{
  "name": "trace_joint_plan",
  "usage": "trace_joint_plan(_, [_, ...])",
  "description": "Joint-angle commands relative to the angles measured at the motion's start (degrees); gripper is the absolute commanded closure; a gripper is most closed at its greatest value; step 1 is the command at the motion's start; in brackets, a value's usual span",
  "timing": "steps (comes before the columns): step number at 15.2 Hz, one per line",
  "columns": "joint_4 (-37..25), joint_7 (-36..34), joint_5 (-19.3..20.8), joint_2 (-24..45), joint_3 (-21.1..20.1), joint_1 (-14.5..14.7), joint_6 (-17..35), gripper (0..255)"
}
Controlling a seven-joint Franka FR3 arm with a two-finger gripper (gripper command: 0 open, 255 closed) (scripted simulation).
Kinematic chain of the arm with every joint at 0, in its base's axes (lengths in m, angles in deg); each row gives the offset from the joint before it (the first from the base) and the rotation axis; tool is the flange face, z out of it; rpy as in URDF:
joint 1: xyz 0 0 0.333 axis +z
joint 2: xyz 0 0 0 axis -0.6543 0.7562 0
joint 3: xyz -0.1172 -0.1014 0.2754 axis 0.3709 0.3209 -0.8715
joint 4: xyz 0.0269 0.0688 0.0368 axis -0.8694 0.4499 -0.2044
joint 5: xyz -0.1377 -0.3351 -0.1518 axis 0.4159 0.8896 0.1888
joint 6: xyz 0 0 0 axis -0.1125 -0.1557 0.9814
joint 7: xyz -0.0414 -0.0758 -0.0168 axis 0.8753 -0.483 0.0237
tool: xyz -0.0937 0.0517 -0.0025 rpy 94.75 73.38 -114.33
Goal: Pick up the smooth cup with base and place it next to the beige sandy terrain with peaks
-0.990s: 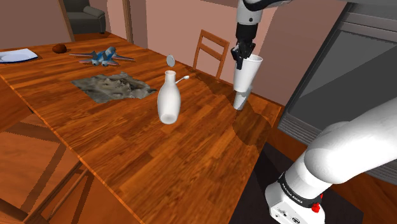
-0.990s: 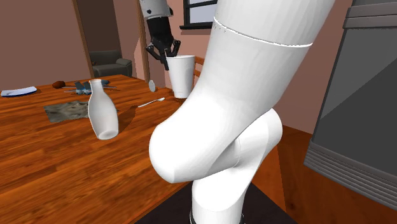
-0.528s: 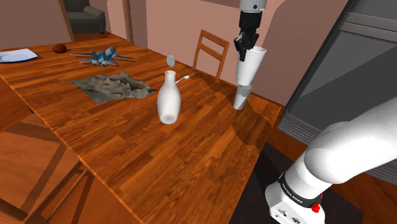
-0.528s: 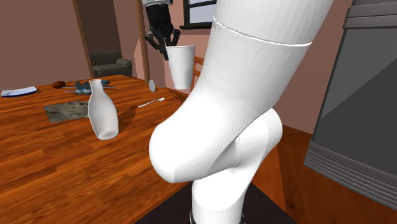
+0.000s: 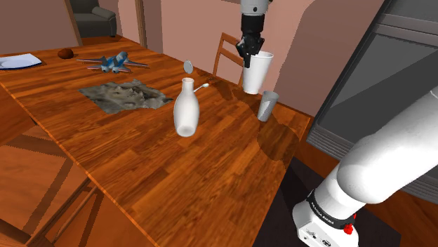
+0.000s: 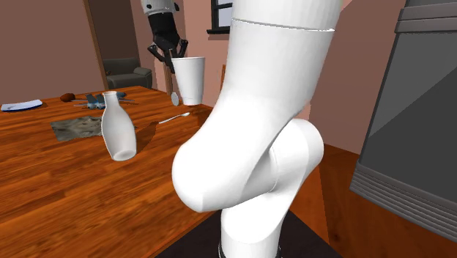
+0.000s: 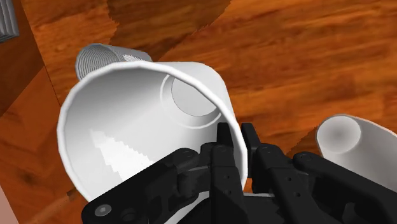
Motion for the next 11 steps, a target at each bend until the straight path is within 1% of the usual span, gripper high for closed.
trace_joint_plan(1, [-3.27, -1.84, -0.12, 3.84, -1.05, 0.69, 0.36, 255])
trace_joint_plan(6, [-11.63, -6.03, 0.26, 13.29, -3.15, 2.58, 0.82, 255])
trace_joint_plan(11, [-22.63, -9.72, 1.31, 23.81, -4.65, 4.92, -0.26, 255])
